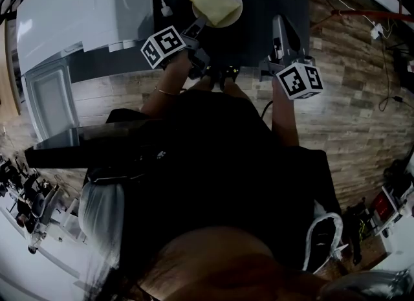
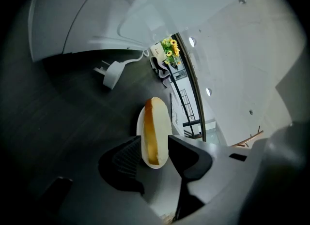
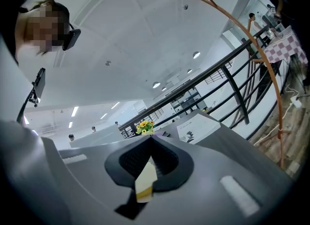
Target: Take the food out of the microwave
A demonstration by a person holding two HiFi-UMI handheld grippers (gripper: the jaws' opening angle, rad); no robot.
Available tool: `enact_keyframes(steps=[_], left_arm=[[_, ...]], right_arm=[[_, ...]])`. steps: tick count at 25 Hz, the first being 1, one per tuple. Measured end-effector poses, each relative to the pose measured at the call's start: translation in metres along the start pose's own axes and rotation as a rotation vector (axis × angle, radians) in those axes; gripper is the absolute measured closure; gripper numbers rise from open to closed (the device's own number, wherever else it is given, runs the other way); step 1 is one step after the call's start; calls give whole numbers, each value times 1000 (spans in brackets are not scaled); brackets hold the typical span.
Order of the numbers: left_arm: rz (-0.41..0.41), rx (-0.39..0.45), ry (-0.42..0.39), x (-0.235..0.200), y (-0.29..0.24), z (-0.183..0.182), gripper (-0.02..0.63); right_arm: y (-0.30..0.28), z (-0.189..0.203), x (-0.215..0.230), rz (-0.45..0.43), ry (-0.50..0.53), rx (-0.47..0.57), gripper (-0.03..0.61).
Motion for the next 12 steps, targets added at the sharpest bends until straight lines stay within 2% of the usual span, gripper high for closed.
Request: enact_keyframes(steps=[6, 12], left_arm=[[10, 33, -55, 10, 7, -8, 453], [27, 62, -113, 24, 16, -7, 508]], right_arm=[[1, -1, -5, -10, -1, -1, 580], [1, -4, -14, -32, 2, -2, 578]])
Point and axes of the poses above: the fingertips, and each gripper's own axes: y backward along the fingers, x to its right, z out of its underside, the point moved 2 cm from there along y, backward along the fingers, and after that the axes turned 3 degrees about z, right-handed, at the moved point
